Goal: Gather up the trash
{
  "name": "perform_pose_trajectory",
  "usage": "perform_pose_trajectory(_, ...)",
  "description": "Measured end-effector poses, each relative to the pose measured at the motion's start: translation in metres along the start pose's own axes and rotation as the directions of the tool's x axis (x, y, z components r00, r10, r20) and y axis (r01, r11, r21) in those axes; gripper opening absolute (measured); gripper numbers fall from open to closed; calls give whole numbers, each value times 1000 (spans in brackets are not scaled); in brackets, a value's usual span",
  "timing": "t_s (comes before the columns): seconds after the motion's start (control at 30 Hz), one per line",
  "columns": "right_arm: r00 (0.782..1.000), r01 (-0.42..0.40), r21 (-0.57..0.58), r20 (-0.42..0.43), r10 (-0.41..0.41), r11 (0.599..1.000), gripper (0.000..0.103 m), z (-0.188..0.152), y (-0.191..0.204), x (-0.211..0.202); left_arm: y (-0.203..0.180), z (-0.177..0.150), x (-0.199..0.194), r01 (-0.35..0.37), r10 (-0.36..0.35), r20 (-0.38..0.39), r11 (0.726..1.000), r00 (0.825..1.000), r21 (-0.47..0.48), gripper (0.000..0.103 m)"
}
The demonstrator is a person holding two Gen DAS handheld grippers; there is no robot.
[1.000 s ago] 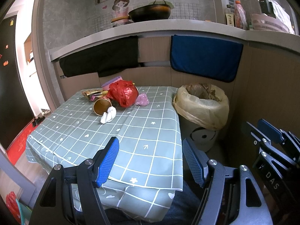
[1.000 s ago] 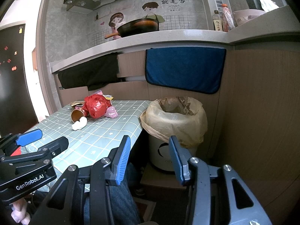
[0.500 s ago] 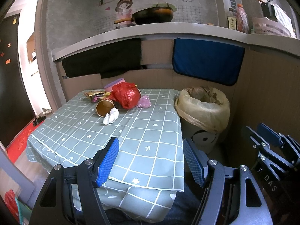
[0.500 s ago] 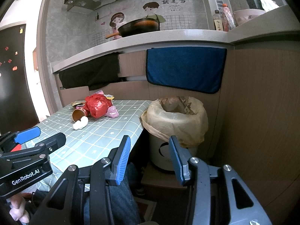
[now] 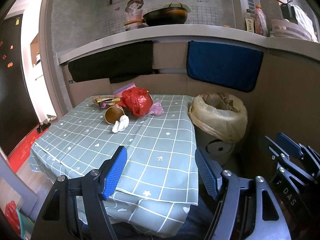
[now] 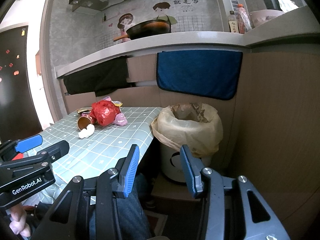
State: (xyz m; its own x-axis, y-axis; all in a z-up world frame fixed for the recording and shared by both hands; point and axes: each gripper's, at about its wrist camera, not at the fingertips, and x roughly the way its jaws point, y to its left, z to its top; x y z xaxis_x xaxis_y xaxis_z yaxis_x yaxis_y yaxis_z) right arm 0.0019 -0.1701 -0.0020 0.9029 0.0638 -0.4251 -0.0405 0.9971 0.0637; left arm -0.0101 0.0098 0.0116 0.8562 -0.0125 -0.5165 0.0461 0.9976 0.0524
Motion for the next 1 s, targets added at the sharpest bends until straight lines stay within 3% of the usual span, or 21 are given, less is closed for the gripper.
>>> perform_pose_trajectory(0.33,1000,2,1,4,-2,1000,41,0,1,2,0,0,0,5,-5,0,1000,1000,3,71)
perform_pose_trajectory(0.73,1000,13,-10,11,-13,1000,41,1,-1,7,-10,1,0,77,-77,13,996,997,38,71)
perform_pose_trajectory(0.9,1000,17,-18,10,-17,1000,41,10,-7,25,16,9,17,92,-93,-5,992,996,-84,71)
perform_pose_trajectory(1.0,1000,0,-17,-10,-1,1000,41,21,-9,47,32,20,38,106,-107,-1,993,994,-42,70)
